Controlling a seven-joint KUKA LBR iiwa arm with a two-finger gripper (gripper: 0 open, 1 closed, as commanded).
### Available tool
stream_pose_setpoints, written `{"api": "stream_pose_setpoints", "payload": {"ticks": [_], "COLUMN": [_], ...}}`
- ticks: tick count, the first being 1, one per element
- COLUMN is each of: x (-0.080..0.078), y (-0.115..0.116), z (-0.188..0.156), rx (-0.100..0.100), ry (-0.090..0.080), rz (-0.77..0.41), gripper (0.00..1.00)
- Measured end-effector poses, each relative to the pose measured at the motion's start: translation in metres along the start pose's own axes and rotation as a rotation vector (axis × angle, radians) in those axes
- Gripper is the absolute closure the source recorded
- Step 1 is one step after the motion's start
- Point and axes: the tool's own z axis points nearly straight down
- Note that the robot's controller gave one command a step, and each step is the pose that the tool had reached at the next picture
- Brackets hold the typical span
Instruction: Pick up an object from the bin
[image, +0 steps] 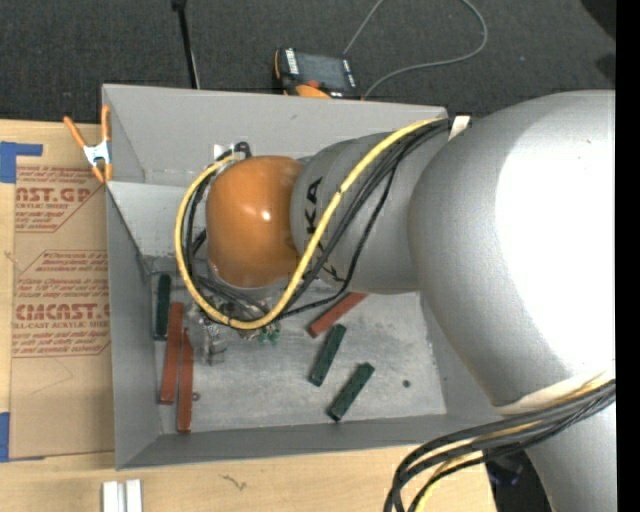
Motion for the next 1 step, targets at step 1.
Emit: {"api": "stream_pose_setpoints", "payload": {"ticks": [1], "x": [0.0001], "y": [-0.0004], "z": [0.0008], "rx": [0.000], "ry": [0.001], "rz": [0.002], "gripper": [0.00]}}
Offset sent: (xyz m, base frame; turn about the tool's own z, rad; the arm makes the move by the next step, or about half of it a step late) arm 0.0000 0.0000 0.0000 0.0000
